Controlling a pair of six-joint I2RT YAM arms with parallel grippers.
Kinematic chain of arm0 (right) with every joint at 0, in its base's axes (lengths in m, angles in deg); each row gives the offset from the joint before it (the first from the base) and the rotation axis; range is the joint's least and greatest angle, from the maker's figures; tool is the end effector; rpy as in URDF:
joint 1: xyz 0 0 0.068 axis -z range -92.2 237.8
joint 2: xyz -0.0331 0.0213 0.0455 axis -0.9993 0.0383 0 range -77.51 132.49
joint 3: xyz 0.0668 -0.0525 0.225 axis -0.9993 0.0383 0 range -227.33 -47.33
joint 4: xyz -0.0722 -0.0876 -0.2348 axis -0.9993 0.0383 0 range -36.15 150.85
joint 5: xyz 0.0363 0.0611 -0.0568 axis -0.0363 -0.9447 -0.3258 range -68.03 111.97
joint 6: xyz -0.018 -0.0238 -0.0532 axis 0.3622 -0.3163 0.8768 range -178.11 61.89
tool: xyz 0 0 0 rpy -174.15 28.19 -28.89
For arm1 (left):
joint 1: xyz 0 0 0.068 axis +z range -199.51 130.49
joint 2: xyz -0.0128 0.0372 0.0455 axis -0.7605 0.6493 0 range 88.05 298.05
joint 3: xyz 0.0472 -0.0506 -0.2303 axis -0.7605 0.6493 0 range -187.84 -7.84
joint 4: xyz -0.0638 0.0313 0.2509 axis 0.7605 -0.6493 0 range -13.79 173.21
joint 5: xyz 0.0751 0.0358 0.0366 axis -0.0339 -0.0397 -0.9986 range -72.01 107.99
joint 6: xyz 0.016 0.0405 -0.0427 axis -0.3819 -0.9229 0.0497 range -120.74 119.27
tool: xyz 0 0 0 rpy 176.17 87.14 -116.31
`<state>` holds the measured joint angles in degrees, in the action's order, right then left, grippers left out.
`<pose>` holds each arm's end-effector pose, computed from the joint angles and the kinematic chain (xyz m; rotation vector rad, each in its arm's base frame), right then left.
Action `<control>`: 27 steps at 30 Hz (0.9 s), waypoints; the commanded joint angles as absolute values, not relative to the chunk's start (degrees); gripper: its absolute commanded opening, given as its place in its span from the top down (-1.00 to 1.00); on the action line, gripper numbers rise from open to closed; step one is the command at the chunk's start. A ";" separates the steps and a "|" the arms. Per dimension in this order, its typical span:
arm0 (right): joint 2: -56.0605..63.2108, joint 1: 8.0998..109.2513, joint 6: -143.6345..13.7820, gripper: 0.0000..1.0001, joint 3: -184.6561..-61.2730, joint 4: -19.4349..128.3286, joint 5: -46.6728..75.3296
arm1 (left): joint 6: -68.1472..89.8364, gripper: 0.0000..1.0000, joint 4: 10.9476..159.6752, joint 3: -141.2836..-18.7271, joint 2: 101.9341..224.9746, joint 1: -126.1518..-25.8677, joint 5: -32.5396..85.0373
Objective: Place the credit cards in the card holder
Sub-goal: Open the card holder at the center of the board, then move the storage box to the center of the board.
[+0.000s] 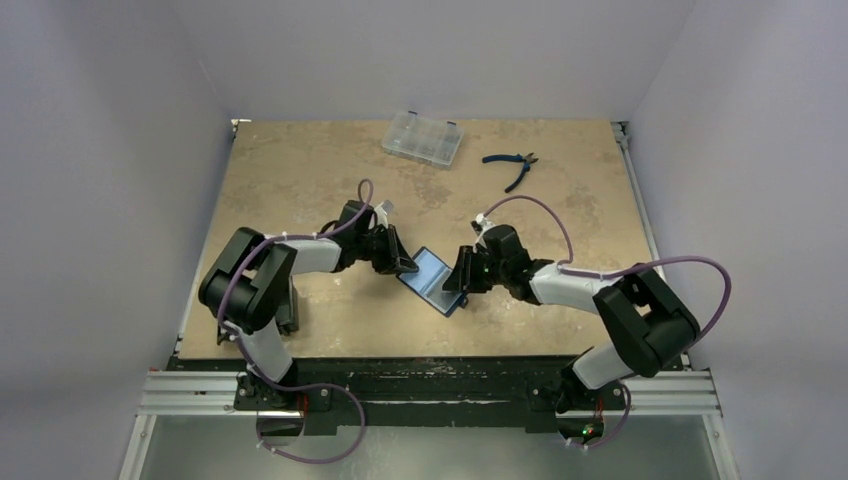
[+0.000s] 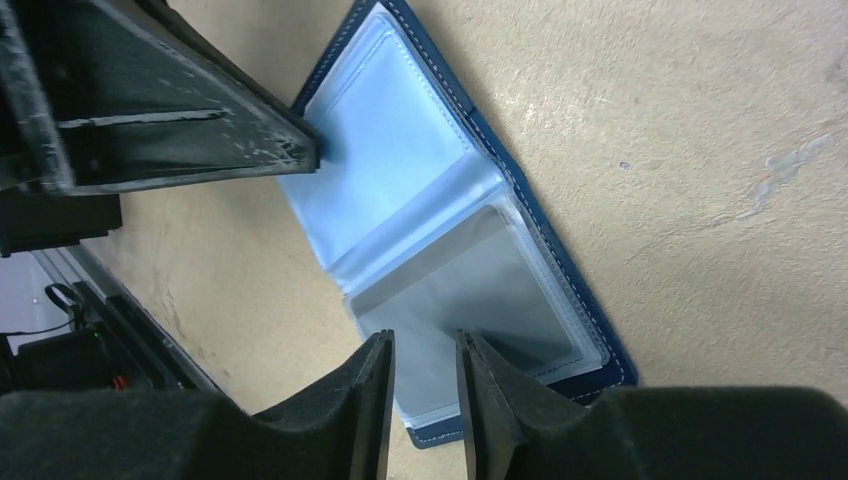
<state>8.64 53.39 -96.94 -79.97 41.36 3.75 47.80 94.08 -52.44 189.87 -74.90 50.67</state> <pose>0.2284 0.1738 0.1057 -0.0847 2.4609 0.9834 0.2854 -0.1625 0.0849 -0.2216 2.5996 -1.2310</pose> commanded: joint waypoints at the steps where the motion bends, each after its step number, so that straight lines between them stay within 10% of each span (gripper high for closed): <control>1: 5.74 53.54 -91.69 0.24 -84.77 50.47 7.49 | 41.52 0.70 86.31 -56.94 183.23 -74.65 48.05; 27: 0.40 52.71 -91.43 -0.05 -80.25 50.87 3.31 | 33.51 -0.36 66.55 -61.11 165.17 -74.60 45.73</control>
